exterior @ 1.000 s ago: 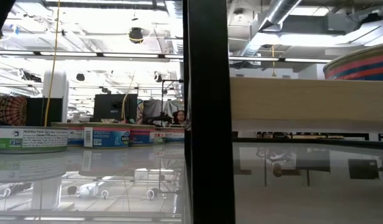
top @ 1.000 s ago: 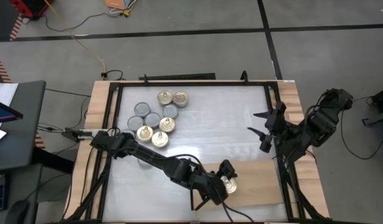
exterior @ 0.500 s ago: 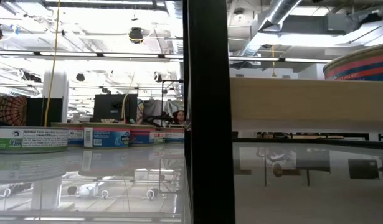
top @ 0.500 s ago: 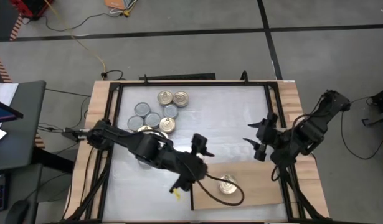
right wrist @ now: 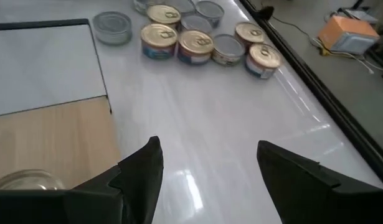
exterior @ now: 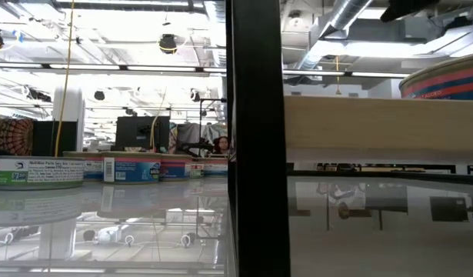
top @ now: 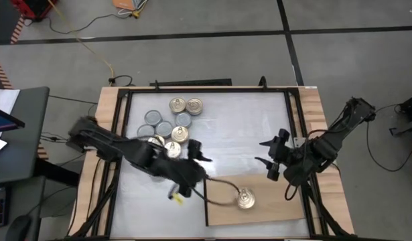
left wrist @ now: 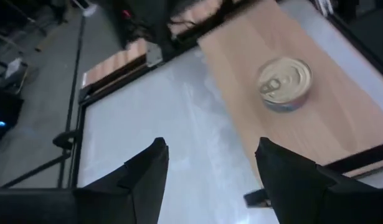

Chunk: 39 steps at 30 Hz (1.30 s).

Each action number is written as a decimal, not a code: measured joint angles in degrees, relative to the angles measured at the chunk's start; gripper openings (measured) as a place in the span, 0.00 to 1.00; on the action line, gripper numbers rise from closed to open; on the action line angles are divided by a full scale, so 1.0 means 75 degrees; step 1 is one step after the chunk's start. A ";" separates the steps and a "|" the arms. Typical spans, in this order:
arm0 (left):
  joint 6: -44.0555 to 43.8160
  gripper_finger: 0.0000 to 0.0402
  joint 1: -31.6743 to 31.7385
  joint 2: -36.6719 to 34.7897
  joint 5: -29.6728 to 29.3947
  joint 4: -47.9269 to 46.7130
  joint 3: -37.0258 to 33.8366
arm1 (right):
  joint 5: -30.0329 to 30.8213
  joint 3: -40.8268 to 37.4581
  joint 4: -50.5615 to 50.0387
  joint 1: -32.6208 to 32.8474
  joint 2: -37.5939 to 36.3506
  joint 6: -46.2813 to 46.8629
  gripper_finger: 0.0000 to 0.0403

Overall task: Stack canned seafood by type on shelf
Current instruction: Stack the blue pink tuna can on top of the blue pink tuna can on the shelf

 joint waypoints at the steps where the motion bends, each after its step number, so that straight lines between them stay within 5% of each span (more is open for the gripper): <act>1: -0.0106 0.57 0.0023 -0.0383 0.0001 0.0398 -0.0591 | 0.0008 -0.0020 0.0165 -0.0018 0.0007 -0.0164 0.71; 9: -0.0954 0.57 0.0066 -0.2804 -0.0554 0.3372 -0.5188 | -0.0310 -0.0321 0.2905 -0.1139 0.0395 -0.2633 0.71; 15: -0.1298 0.57 0.0070 -0.3570 -0.0742 0.5246 -0.7365 | -0.2908 -0.0494 0.5077 -0.3076 0.1126 -0.4325 0.71; 28: -0.1323 0.57 0.0072 -0.4018 -0.1698 0.5228 -0.8483 | -0.6512 -0.0267 0.8882 -0.6030 0.3996 -0.5643 0.71; 32: -0.0923 0.57 0.0157 -0.4015 -0.2519 0.5295 -0.8813 | -0.6938 0.0026 0.9667 -0.6340 0.4994 -0.5640 0.71; 39: -0.0857 0.57 0.0616 -0.4012 -0.2708 0.5084 -0.8974 | -0.7199 0.0965 1.0026 -0.6112 0.6383 -0.6177 0.71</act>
